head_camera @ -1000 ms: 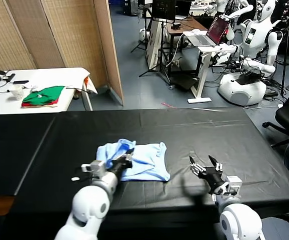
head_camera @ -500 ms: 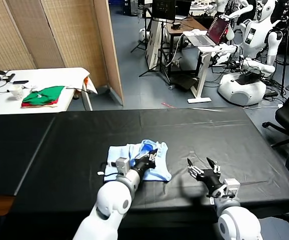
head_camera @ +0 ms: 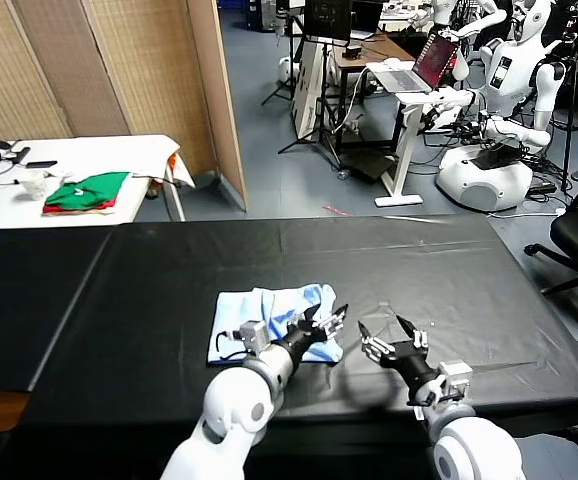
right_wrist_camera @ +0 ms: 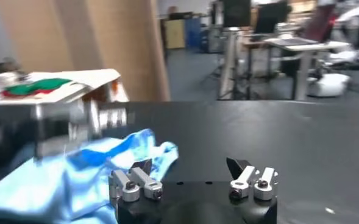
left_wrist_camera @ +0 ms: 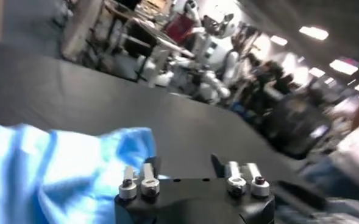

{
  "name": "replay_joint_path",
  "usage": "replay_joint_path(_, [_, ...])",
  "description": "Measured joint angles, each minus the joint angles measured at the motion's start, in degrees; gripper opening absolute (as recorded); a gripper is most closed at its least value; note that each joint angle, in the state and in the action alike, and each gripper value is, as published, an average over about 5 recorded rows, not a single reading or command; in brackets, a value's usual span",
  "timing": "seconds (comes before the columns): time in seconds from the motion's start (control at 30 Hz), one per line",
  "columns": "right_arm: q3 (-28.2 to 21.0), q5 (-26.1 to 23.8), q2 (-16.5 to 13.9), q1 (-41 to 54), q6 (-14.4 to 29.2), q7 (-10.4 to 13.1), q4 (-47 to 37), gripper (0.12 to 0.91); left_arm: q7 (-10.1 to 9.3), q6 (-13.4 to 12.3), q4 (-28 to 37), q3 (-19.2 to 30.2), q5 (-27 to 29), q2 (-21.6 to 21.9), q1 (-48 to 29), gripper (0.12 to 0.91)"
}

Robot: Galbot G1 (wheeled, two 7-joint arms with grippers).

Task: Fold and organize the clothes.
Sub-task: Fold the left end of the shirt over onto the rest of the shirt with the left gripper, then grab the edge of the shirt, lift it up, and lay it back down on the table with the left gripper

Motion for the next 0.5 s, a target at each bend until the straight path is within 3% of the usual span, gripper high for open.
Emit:
replay_joint_path(0.13, [-3.56, -1.57, -3.07, 2.15, 0.48, -2.78, -0.79, 0.907, 1.12, -2.54, -3.62, -1.40, 5.43, 2.38, 0.46, 0.905])
replay_joint_path(0.27, [-8.07, -4.11, -6.28, 5.28, 0.97, -5.08, -2.32, 0.907, 0.53, -3.83, -5.29, -4.52, 8.81, 5.67, 1.19, 0.907])
replay_joint_path(0.5, [-15.86, -5.26, -9.24, 11.62, -1.03, -6.42, -5.61, 0.907, 0.18, -4.75, -5.93, -10.66, 12.88, 9.12, 3.64, 0.907])
